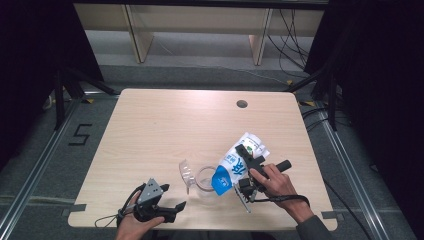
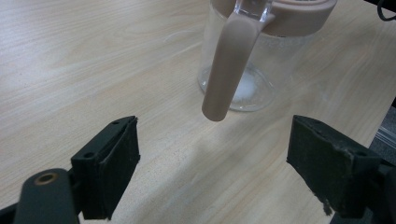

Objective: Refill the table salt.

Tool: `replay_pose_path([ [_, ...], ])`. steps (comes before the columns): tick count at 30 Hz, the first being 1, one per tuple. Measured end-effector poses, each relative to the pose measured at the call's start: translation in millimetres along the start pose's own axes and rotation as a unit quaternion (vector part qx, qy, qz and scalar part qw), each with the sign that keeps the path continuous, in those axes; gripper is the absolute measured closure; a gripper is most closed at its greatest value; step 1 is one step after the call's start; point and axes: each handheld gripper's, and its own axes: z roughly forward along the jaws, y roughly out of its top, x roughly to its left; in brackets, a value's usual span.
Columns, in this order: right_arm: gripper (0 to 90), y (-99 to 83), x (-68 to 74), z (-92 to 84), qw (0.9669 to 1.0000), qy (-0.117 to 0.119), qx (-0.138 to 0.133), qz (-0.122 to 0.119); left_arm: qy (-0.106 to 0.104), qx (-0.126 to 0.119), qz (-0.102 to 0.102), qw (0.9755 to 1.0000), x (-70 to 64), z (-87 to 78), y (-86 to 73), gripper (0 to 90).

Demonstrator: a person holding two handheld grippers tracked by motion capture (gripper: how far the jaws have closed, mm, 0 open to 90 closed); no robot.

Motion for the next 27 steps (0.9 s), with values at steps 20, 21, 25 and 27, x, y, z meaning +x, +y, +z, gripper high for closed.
replay_pose_path([
  [20,48.2,-1.3,0.4,-0.1,1.0000,-0.006,0.005,-0.003,0.000,0.001,0.004,1.0000,-0.1,-0.1,0.1,16.2],
  [21,48.2,-1.3,0.3,-0.1,1.0000,-0.006,0.005,-0.003,0.001,0.001,0.004,1.0000,0.0,-0.1,0.1,16.2],
  [25,48.4,-1.4,-0.3,-0.5,0.9999,-0.005,0.010,-0.006,0.001,0.001,0.004,1.0000,0.0,-0.2,0.0,16.2],
  [27,48.5,-1.7,0.4,-0.1,0.9999,-0.008,0.006,-0.004,0.001,0.001,0.004,1.0000,0.0,-0.3,0.0,16.2],
])
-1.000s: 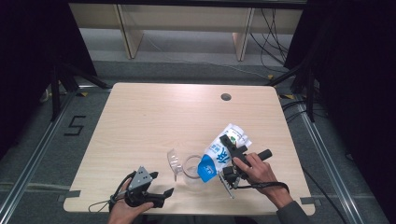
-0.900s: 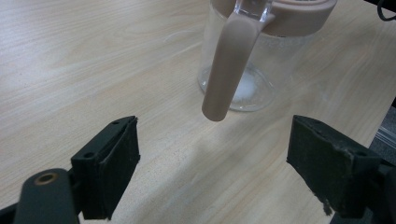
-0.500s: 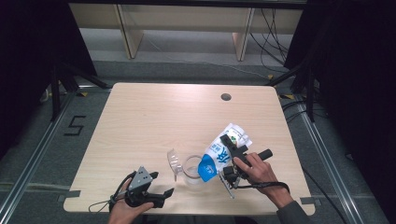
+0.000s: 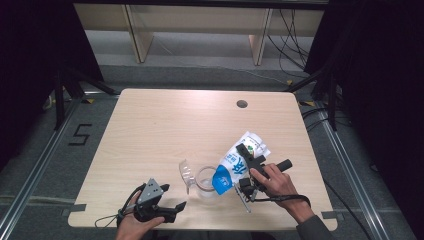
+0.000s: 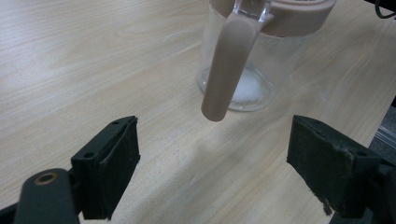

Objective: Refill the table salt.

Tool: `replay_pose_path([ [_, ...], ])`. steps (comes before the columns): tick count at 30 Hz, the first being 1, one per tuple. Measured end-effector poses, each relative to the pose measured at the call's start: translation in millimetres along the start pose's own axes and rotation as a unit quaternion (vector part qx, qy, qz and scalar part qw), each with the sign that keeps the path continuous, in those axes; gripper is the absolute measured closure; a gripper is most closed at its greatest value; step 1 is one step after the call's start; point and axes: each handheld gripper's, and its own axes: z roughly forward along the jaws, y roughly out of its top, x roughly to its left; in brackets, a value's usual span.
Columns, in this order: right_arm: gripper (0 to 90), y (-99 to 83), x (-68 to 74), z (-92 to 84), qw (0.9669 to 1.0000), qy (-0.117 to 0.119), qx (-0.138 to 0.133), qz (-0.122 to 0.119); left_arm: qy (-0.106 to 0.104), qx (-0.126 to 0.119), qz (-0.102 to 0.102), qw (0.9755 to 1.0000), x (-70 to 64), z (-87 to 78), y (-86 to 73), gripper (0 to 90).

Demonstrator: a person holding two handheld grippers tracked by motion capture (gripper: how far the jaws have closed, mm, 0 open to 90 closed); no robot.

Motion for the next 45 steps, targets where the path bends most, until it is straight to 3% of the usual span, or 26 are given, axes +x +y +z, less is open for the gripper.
replay_pose_path([
  [3,48.6,0.3,-0.2,-0.2,1.0000,0.001,0.000,-0.004,0.000,0.000,0.000,1.0000,-0.1,0.0,0.0,16.2],
  [4,48.7,0.9,-2.8,0.1,0.9998,-0.006,-0.005,-0.019,0.000,0.000,0.000,1.0000,-0.1,0.0,0.0,16.2],
  [6,48.8,1.3,-3.1,0.2,0.9997,-0.005,-0.006,-0.022,0.000,0.000,0.000,1.0000,-0.1,0.0,0.0,16.2],
  [7,49.0,0.8,-0.4,0.3,0.9999,-0.006,-0.006,-0.008,0.000,0.000,0.000,1.0000,-0.1,0.0,0.0,16.2],
  [9,49.1,1.3,-2.9,0.3,0.9996,-0.013,-0.010,-0.022,0.000,0.000,0.000,1.0000,-0.1,0.1,0.0,16.1],
  [10,49.2,1.0,-1.0,0.0,0.9999,-0.008,-0.006,-0.007,0.000,0.000,0.000,1.0000,0.0,0.1,0.0,16.2],
  [24,49.9,1.1,-0.9,0.0,0.9999,-0.008,-0.006,-0.009,0.000,0.000,-0.001,1.0000,0.0,0.0,0.1,16.2],
  [25,49.9,1.4,-3.0,0.3,0.9996,-0.013,-0.011,-0.022,0.000,0.000,-0.001,1.0000,0.1,0.0,0.1,16.2],
  [26,49.9,1.2,-0.9,0.0,0.9999,-0.009,-0.006,-0.009,0.000,0.000,-0.001,1.0000,0.1,0.0,0.1,16.2],
  [28,50.1,1.2,-0.9,-0.1,0.9999,-0.009,-0.006,-0.009,0.000,0.000,0.000,1.0000,0.1,-0.2,0.1,16.2],
  [30,50.2,1.4,-2.9,0.3,0.9995,-0.015,-0.012,-0.024,0.000,0.000,0.000,1.0000,0.1,-0.1,0.1,16.2],
  [32,50.2,0.9,-0.7,0.1,0.9999,-0.011,-0.008,-0.010,0.000,0.000,-0.001,1.0000,0.0,0.0,0.1,16.2],
  [35,50.3,0.9,-0.6,-0.3,0.9999,-0.008,-0.005,-0.009,0.000,0.000,-0.001,1.0000,0.1,0.0,0.1,16.2],
  [36,50.3,1.2,-2.9,0.0,0.9996,-0.013,-0.010,-0.023,0.000,0.000,-0.001,1.0000,0.1,0.0,0.1,16.2],
  [37,50.3,0.9,-0.9,-0.4,0.9999,-0.006,-0.004,-0.010,0.000,0.000,-0.001,1.0000,0.1,0.0,0.1,16.2],
  [41,50.6,0.8,-0.5,-0.2,0.9999,-0.007,-0.004,-0.013,0.000,0.001,-0.001,1.0000,0.1,0.0,0.1,16.2],
  [43,50.6,0.6,-1.0,-0.7,0.9998,-0.008,0.001,-0.019,0.000,0.000,0.000,1.0000,0.0,0.0,0.0,16.2],
  [44,50.7,1.0,-3.9,0.2,0.9992,-0.010,-0.007,-0.039,0.000,0.000,-0.001,1.0000,0.0,0.1,0.0,16.2],
  [45,50.7,0.9,-3.3,-0.1,0.9994,-0.012,-0.004,-0.033,0.000,0.001,-0.001,1.0000,0.0,0.0,0.1,16.2],
])
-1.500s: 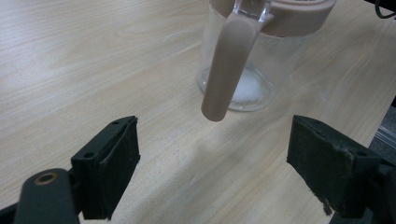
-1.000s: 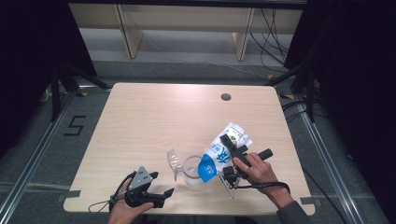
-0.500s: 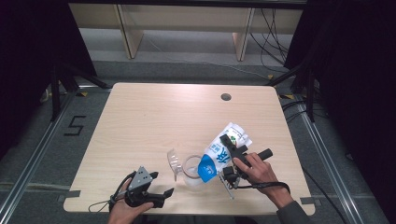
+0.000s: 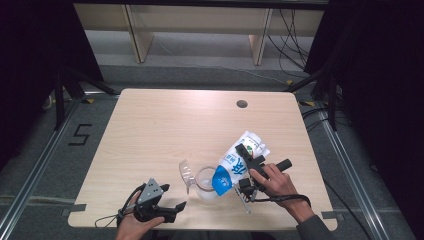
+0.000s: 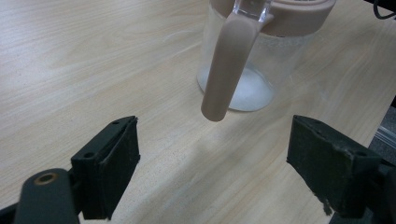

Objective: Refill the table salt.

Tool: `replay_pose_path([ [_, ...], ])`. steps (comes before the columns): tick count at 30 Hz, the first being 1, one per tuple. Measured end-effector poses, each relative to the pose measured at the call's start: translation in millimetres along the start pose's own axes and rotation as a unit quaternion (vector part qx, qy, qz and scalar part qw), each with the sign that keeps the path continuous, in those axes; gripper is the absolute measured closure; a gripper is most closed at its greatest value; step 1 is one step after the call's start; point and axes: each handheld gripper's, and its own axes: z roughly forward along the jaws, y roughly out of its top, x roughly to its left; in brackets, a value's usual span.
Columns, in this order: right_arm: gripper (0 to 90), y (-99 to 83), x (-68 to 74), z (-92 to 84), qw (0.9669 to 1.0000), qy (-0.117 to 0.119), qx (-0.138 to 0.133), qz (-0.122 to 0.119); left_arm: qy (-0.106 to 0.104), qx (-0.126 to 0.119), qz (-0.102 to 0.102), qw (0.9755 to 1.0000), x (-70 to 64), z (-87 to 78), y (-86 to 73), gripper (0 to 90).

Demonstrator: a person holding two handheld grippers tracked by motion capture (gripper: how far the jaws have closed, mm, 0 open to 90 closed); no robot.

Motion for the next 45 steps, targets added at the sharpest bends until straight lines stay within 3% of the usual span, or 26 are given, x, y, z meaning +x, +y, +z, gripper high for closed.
replay_pose_path([
  [1,50.7,0.0,2.5,-0.3,0.9999,0.003,0.006,0.014,0.000,0.000,0.000,1.0000,0.0,0.0,0.0,16.2],
  [2,50.8,0.3,0.4,0.2,1.0000,-0.001,0.001,0.000,0.000,-0.001,0.000,1.0000,0.0,0.0,-0.1,16.2],
  [4,50.9,0.5,3.0,-0.3,0.9999,0.003,0.007,0.015,0.000,0.000,0.000,1.0000,0.1,-0.1,-0.1,16.2],
  [5,50.9,0.9,1.8,-0.8,0.9999,0.003,0.011,0.009,0.000,0.000,0.000,1.0000,0.1,-0.2,-0.1,16.2],
  [7,51.0,1.2,3.1,0.4,0.9998,-0.001,0.002,0.019,0.000,-0.002,-0.002,1.0000,-0.2,0.1,-0.1,16.2],
  [12,51.1,1.1,2.5,0.1,0.9999,0.001,0.004,0.015,0.000,0.000,0.000,1.0000,0.1,-0.2,0.0,16.2],
  [13,51.2,1.1,0.3,-0.1,1.0000,-0.001,0.005,0.001,0.000,0.000,0.000,1.0000,0.1,-0.2,0.0,16.2],
  [15,51.2,0.9,0.0,-0.2,1.0000,0.000,0.005,-0.001,0.000,0.000,0.001,1.0000,0.1,-0.3,0.0,16.2],
  [16,51.2,0.9,0.0,-0.3,1.0000,0.000,0.005,-0.001,0.001,-0.001,0.001,1.0000,0.0,-0.2,0.0,16.2],
  [17,51.2,0.6,2.3,-0.7,0.9998,0.005,0.010,0.014,0.001,-0.001,0.001,1.0000,0.0,-0.2,0.0,16.2],
  [44,53.4,0.7,1.7,-0.8,0.9999,0.004,0.009,0.009,0.001,-0.001,0.001,1.0000,0.1,-0.1,0.0,16.2],
  [45,53.4,0.3,2.4,-0.2,0.9999,-0.004,0.004,0.012,0.000,0.000,0.001,1.0000,0.1,-0.2,0.0,16.2],
])
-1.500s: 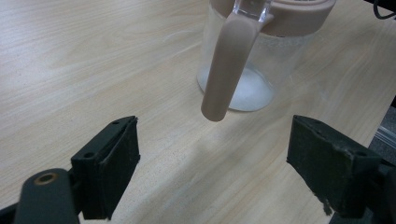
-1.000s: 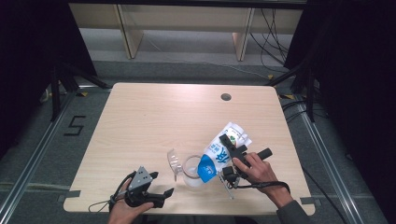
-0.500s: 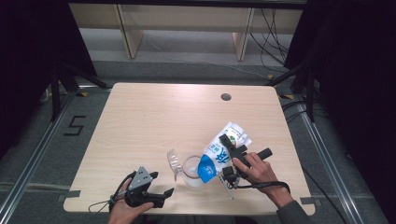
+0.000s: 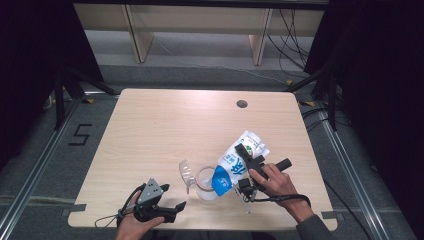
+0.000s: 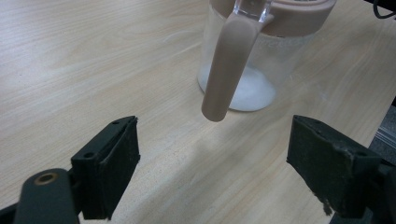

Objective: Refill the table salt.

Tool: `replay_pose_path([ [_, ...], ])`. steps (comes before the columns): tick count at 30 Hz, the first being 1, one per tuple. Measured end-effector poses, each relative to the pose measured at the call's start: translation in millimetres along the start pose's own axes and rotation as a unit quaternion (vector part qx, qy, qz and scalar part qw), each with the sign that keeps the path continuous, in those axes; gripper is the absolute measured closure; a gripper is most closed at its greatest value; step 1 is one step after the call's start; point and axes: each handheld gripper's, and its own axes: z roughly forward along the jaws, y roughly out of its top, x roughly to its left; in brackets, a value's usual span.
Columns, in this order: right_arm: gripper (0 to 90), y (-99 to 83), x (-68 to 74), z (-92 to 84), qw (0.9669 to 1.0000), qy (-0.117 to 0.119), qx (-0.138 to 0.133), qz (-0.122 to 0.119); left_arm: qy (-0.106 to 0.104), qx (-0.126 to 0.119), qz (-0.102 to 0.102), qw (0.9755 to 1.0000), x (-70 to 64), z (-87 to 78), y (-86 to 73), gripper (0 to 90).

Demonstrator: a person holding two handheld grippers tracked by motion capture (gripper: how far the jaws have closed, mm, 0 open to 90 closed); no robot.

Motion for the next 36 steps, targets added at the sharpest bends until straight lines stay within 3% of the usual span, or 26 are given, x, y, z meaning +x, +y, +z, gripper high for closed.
replay_pose_path([
  [3,53.5,0.1,-1.6,0.2,0.9999,-0.003,-0.002,-0.011,0.000,0.000,-0.001,1.0000,0.0,0.1,0.0,16.2],
  [8,53.9,0.2,-0.4,-0.7,0.9999,0.008,0.008,-0.001,-0.001,-0.002,-0.003,1.0000,-0.2,0.4,0.0,16.2],
  [9,53.9,0.4,-2.5,-0.2,0.9999,0.004,0.003,-0.014,-0.001,-0.001,-0.002,1.0000,-0.2,0.3,0.0,16.2],
  [11,53.9,-0.1,-0.1,-0.4,1.0000,0.006,0.007,-0.002,0.000,0.000,-0.001,1.0000,0.0,0.1,0.0,16.2],
  [14,54.1,0.0,-2.4,0.0,0.9999,0.002,0.001,-0.014,0.000,0.000,-0.001,1.0000,0.0,0.1,0.0,16.2],
  [15,54.2,-0.2,-0.7,-0.5,1.0000,0.006,0.006,-0.002,0.000,-0.002,-0.003,1.0000,-0.3,0.4,0.0,16.2],
  [21,54.6,-0.2,-1.4,-0.4,0.9999,0.012,0.007,-0.007,0.000,0.000,-0.001,1.0000,0.0,0.1,0.0,16.2],
  [22,54.7,-0.4,-1.5,0.4,1.0000,0.001,0.000,-0.010,0.000,0.000,0.000,1.0000,0.1,0.0,0.0,16.1],
  [23,54.7,-0.2,-2.0,-0.3,0.9999,0.010,0.006,-0.010,0.000,-0.002,-0.002,1.0000,-0.2,0.3,-0.1,16.2],
  [32,55.1,-0.3,-2.1,-0.1,0.9999,0.010,0.006,-0.011,0.000,0.000,-0.001,1.0000,0.0,0.1,0.0,16.2],
  [36,55.2,-0.1,-4.7,0.2,0.9996,0.007,0.003,-0.028,0.000,0.000,0.000,1.0000,0.2,-0.1,0.0,16.2],
])
